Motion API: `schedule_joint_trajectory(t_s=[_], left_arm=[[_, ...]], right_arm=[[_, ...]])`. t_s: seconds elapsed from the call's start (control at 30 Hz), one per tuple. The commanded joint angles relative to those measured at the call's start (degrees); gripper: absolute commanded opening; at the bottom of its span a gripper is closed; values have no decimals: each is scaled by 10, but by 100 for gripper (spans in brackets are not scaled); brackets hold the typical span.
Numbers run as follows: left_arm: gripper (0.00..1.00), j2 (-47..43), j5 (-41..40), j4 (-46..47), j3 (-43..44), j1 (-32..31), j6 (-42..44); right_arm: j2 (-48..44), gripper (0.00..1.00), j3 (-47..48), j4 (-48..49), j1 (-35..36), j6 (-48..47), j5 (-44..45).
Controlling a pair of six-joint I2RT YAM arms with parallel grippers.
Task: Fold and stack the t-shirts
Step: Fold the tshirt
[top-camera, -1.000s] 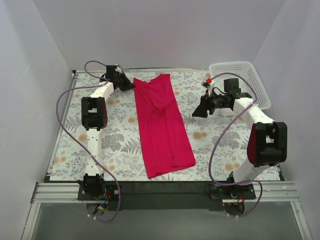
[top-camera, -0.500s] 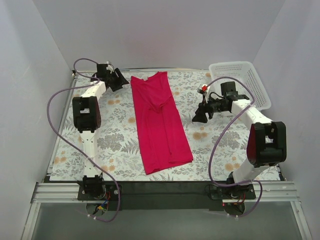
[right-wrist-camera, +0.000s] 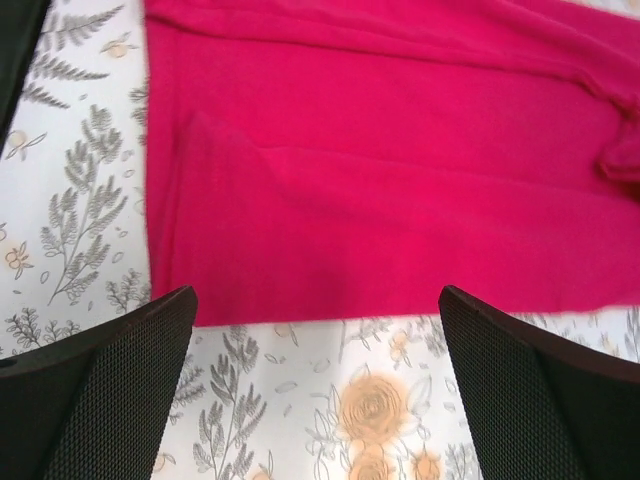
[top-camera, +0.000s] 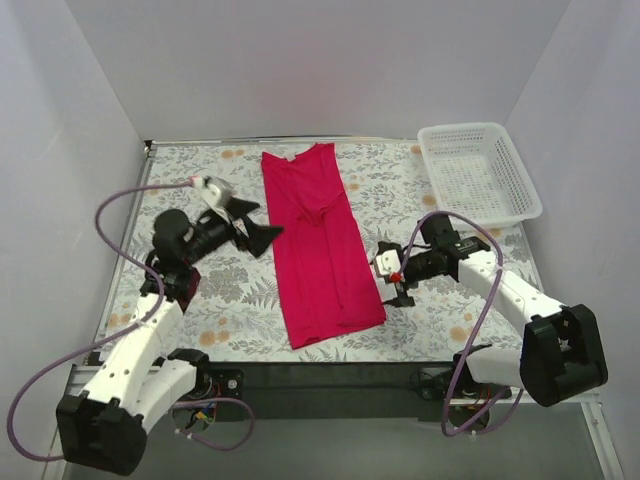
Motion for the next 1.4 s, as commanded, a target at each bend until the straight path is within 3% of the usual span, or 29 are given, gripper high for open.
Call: schedule_joint_trajectory(t_s=[0.0,0.03,0.13,0.23,0.3,0.53,0.7,0.97,1.23,1.37], left_arm=[[90,-62,4,-139,-64,-141,166],[83,-78,-12,-193,-74,-208,182],[75,-121,-76,-273,-96,-302,188],[68,-141,-97,-257,-122,-379,183],[68,-88,-127,-269,-109,-416,195],[66,90,-341,-386,-27,-558,258],[65,102,-368,-396,-50,-593,264],[61,144,-400,-331,-99,-610,258],[50,185,-414,-292,-116,-610,271],[39,176,-401,-286,-130,-611,273]], right_arm=[[-21,94,-44,-80,37,-142,-3],[-39,94,-55,-79,58,-149,10],[-53,91,-66,-76,68,-122,23],[-55,89,-65,-75,69,-101,33],[-52,89,-60,-74,69,-90,37],[-43,86,-41,-73,69,-72,75],[-30,85,-39,-72,69,-72,79],[-11,82,-36,-65,69,-64,88],[0,80,-48,-63,79,-85,81],[28,75,-50,-37,112,-66,92]])
